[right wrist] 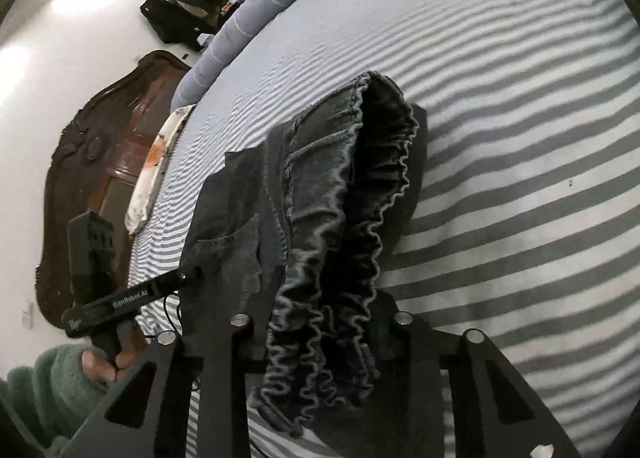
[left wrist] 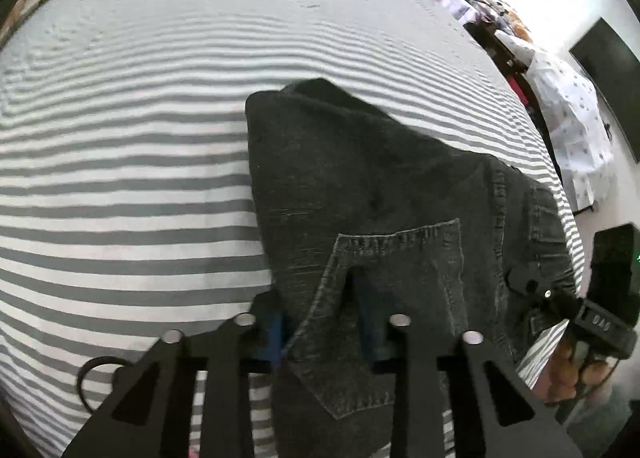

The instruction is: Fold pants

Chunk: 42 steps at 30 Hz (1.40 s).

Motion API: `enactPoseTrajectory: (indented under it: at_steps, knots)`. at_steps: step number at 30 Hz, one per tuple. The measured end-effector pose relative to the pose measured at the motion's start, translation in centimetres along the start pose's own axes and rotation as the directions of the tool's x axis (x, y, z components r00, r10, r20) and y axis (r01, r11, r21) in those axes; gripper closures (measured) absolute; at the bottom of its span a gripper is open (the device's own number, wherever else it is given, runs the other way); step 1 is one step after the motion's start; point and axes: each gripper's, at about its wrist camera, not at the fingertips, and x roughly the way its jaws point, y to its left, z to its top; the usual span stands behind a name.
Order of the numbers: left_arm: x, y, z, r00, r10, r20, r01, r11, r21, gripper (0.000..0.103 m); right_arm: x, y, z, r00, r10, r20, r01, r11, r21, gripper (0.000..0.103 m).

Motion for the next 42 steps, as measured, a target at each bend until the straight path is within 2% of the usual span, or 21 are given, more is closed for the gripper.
enactPoseTrajectory:
  at_steps: [4, 6, 12, 17, 23, 25, 29, 34, 39, 41, 42]
  knots:
    - [-1.9, -0.4, -0.2, 0.998, -0.040, 0.038, 0.040, 0.999, 0.010, 0.087, -1.1, 3.0, 0.1, 0.999, -0.046, 0.024, 0.046, 0.999, -0.006, 0.076]
    - [-2.9, -0.4, -0.1, 0.996, -0.076, 0.054, 0.076, 0.997, 0.006, 0.088, -1.4, 4.0, 0.1, 0.997, -0.065, 0.028, 0.065, 0.998, -0.005, 0.077]
    - [-6.7, 1.5, 0.3, 0.988, -0.099, 0.119, 0.100, 0.995, -0.007, 0.088, -2.2, 8.6, 0.8, 0.997, -0.058, 0.047, 0.060, 0.997, -0.042, 0.077]
    - [-10.7, 5.3, 1.9, 0.983, -0.053, 0.178, 0.056, 0.998, -0.014, 0.088, -0.4, 13.1, 2.5, 0.999, -0.012, 0.043, 0.016, 0.996, -0.092, 0.077]
    - [-13.1, 11.0, 3.9, 0.976, 0.070, 0.207, -0.061, 0.997, -0.051, 0.088, 6.0, 18.5, 4.3, 0.998, 0.053, -0.017, -0.055, 0.991, -0.121, 0.077]
    - [-13.3, 13.1, 4.5, 0.972, 0.117, 0.204, -0.106, 0.992, -0.064, 0.088, 8.5, 20.1, 4.7, 0.997, 0.068, -0.040, -0.073, 0.989, -0.125, 0.077]
    - [-12.7, 16.7, 5.8, 0.969, 0.159, 0.187, -0.144, 0.985, -0.095, 0.088, 12.8, 22.2, 5.6, 0.994, 0.075, -0.080, -0.085, 0.988, -0.132, 0.077]
    - [-10.8, 20.2, 7.2, 0.969, 0.183, 0.168, -0.166, 0.980, -0.114, 0.087, 16.8, 22.8, 6.7, 0.993, 0.063, -0.102, -0.075, 0.990, -0.122, 0.077]
    - [-7.9, 22.5, 7.6, 0.970, 0.210, 0.125, -0.196, 0.974, -0.116, 0.086, 20.4, 22.2, 7.3, 0.991, 0.015, -0.131, -0.029, 0.995, -0.101, 0.077]
    - [-6.5, 23.1, 7.5, 0.965, 0.240, 0.103, -0.228, 0.966, -0.119, 0.084, 21.4, 21.7, 7.2, 0.991, -0.021, -0.135, 0.006, 0.994, -0.106, 0.075]
    - [-6.2, 23.4, 7.2, 0.962, 0.253, 0.100, -0.241, 0.963, -0.118, 0.079, 21.7, 21.4, 7.1, 0.991, -0.036, -0.131, 0.023, 0.994, -0.105, 0.072]
